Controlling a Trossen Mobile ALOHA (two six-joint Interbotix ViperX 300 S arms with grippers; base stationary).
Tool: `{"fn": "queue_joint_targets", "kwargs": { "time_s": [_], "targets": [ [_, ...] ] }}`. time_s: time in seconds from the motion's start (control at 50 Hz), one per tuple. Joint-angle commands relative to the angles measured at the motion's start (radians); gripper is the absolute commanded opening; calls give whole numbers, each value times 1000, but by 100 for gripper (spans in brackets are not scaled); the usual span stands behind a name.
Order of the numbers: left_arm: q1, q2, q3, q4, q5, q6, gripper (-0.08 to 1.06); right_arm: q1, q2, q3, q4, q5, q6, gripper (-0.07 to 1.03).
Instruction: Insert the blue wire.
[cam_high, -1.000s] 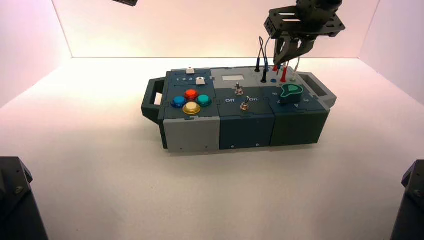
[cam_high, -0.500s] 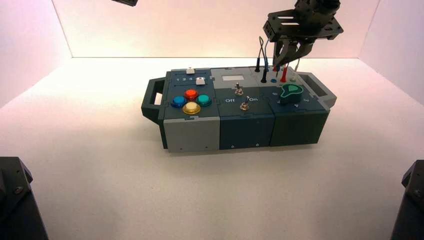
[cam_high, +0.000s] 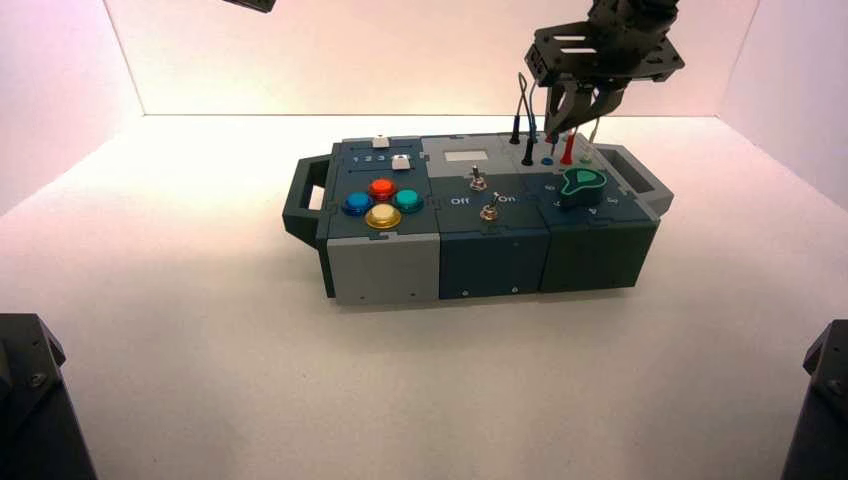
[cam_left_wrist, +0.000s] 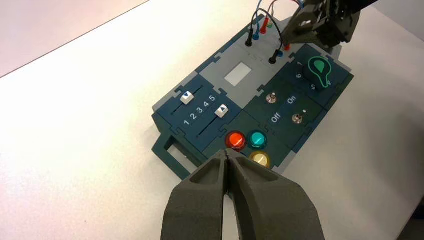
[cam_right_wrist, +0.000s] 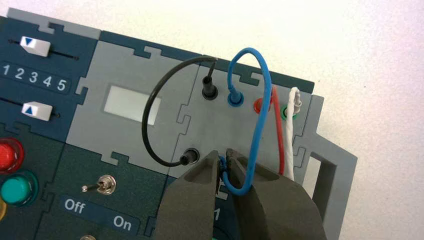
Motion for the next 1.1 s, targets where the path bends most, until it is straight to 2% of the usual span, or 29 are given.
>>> {"fn": "queue_joint_targets", "kwargs": {
  "time_s": [0.02, 1.1],
  "targets": [
    [-3, -5, -14, 0, -6, 3, -3, 5, -3, -11, 2, -11, -3, -3],
    [-3, -6, -14, 2, -11, 3, -3, 6, 5, -9, 8, -31, 0, -3]
  ]
}}
